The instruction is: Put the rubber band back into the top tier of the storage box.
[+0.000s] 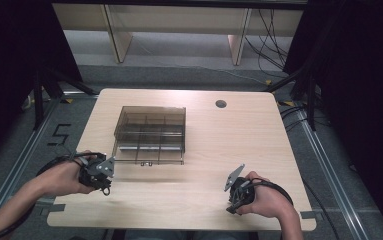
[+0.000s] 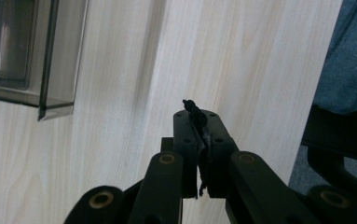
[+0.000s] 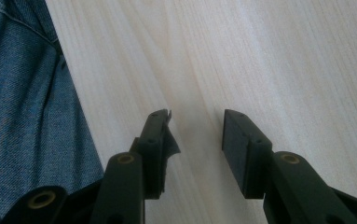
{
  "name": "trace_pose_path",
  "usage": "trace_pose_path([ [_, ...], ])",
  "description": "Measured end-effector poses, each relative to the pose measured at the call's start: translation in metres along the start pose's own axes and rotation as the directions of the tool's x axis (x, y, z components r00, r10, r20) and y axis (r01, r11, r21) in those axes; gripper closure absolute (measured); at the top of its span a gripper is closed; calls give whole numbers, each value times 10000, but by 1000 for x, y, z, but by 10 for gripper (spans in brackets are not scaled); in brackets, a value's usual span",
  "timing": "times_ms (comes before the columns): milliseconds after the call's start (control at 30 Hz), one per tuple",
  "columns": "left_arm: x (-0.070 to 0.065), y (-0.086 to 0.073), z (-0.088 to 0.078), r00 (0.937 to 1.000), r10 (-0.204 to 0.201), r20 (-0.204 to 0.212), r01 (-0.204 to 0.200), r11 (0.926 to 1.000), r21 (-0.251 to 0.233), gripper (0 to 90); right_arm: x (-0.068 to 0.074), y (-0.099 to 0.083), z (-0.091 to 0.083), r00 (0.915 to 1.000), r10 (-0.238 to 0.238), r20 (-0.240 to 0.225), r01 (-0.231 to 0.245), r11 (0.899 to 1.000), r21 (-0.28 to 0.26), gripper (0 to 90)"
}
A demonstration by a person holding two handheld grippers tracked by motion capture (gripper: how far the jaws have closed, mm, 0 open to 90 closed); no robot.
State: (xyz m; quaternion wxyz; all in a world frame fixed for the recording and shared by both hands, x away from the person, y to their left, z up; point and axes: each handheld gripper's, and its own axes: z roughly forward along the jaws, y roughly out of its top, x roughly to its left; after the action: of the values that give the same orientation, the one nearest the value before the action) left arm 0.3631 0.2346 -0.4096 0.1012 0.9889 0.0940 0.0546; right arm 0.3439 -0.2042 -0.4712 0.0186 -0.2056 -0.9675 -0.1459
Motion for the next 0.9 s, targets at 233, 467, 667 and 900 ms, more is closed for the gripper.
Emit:
trace_pose_path([
  [233, 5, 2, -7, 9999, 13, 165, -20, 9992, 400, 857, 0, -1, 1, 10000, 50, -38, -50, 10000, 61, 618],
  [467, 13, 4, -14, 9997, -35, 224, 22, 9984, 567, 857, 0, 0, 2, 10000, 77, -51, -77, 9999, 105, 618],
  [667, 18, 8, -19, 9994, 44, 348, -69, 9973, 725, 857, -1, 0, 2, 10000, 18, -87, -17, 9999, 117, 618],
  [900, 27, 12, -27, 9998, 13, 203, -29, 9968, 798, 858, 1, -1, 2, 9994, 343, -51, -341, 9990, 288, 617],
])
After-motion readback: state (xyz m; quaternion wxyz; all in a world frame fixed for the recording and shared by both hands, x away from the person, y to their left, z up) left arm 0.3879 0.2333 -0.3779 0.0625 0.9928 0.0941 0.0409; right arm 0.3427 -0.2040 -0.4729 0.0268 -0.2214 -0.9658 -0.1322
